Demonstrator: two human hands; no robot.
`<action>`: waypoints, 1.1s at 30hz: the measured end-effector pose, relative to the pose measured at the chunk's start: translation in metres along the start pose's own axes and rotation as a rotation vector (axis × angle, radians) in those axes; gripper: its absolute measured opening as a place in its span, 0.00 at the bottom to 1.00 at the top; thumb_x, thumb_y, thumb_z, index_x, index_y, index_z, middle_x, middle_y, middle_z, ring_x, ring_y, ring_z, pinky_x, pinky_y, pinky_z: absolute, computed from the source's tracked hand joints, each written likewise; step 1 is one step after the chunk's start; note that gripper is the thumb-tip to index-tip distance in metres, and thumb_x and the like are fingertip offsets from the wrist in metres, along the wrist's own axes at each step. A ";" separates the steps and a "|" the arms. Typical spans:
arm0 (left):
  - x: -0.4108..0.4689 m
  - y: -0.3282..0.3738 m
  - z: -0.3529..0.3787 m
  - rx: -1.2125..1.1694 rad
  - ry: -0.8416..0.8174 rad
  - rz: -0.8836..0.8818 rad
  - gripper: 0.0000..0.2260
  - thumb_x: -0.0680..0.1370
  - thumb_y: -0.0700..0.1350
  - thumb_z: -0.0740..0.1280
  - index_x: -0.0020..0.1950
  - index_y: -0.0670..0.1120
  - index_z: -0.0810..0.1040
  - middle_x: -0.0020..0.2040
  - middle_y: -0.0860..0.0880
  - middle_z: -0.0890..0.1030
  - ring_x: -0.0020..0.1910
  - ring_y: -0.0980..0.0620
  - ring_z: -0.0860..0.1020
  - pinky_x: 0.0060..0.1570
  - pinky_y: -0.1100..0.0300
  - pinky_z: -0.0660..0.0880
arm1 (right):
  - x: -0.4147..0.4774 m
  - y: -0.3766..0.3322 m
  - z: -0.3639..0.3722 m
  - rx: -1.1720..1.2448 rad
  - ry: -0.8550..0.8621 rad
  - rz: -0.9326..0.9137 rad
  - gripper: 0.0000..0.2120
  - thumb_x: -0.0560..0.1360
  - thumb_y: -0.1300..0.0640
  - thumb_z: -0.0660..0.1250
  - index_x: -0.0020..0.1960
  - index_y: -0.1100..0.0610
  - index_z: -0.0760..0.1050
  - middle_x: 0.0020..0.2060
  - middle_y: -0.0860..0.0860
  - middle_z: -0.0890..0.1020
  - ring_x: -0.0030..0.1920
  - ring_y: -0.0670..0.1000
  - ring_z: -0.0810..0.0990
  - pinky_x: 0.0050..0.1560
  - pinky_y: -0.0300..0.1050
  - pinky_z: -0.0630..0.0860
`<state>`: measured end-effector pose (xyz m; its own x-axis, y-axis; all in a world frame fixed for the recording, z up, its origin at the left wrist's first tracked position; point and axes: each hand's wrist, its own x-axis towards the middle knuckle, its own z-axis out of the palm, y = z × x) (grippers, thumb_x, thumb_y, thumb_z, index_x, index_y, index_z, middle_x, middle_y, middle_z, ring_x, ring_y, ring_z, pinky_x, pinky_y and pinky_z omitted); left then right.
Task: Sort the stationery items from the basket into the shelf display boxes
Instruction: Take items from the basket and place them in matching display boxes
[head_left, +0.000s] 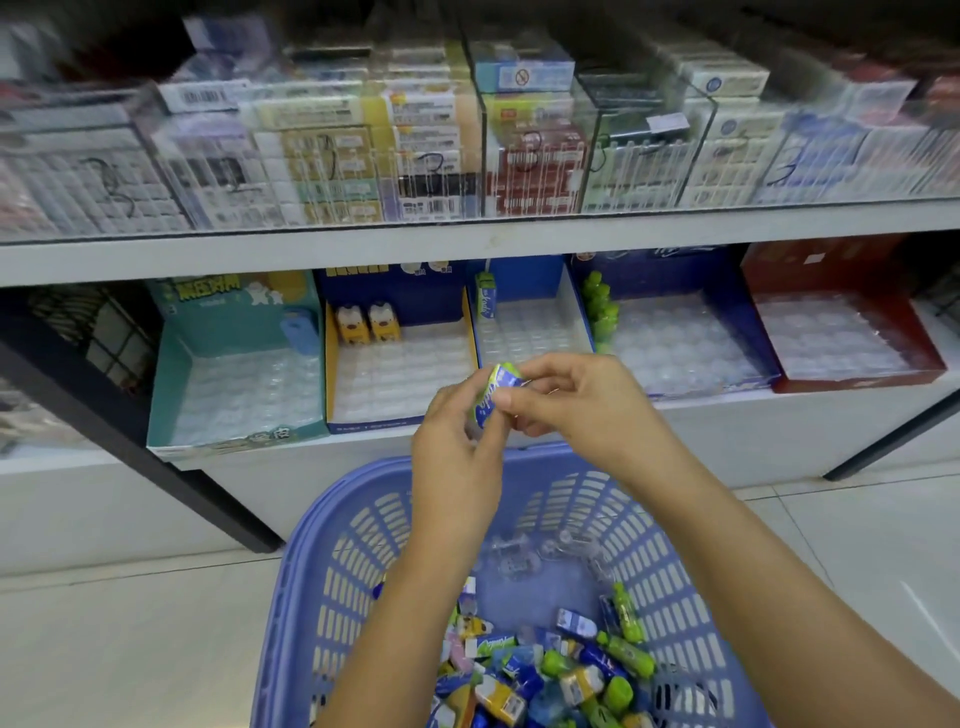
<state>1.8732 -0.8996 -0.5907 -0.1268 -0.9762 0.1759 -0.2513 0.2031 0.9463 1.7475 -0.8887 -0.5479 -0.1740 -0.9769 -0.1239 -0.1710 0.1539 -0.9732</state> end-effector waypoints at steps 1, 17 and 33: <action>0.002 0.001 0.001 0.037 0.021 0.041 0.14 0.79 0.46 0.66 0.65 0.52 0.77 0.48 0.55 0.77 0.33 0.63 0.72 0.35 0.74 0.68 | -0.001 -0.001 0.002 -0.010 0.017 -0.017 0.05 0.70 0.61 0.73 0.46 0.60 0.80 0.32 0.54 0.82 0.30 0.45 0.80 0.35 0.34 0.78; 0.006 -0.040 0.023 0.599 -0.389 0.267 0.29 0.81 0.46 0.60 0.79 0.47 0.49 0.79 0.52 0.49 0.77 0.55 0.45 0.73 0.65 0.42 | 0.148 0.020 -0.014 -0.390 0.264 -0.320 0.10 0.71 0.64 0.72 0.51 0.65 0.78 0.46 0.58 0.82 0.44 0.50 0.79 0.51 0.41 0.76; 0.002 -0.047 0.013 0.404 -0.336 0.310 0.21 0.81 0.45 0.61 0.74 0.48 0.65 0.74 0.54 0.65 0.71 0.64 0.59 0.64 0.80 0.50 | 0.109 -0.008 -0.016 -0.978 0.056 -0.247 0.12 0.75 0.56 0.66 0.57 0.59 0.76 0.51 0.55 0.82 0.48 0.52 0.79 0.48 0.37 0.71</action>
<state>1.8725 -0.9102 -0.6382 -0.5314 -0.8033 0.2691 -0.4905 0.5507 0.6754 1.7140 -0.9944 -0.5509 -0.0671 -0.9934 0.0931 -0.9243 0.0267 -0.3808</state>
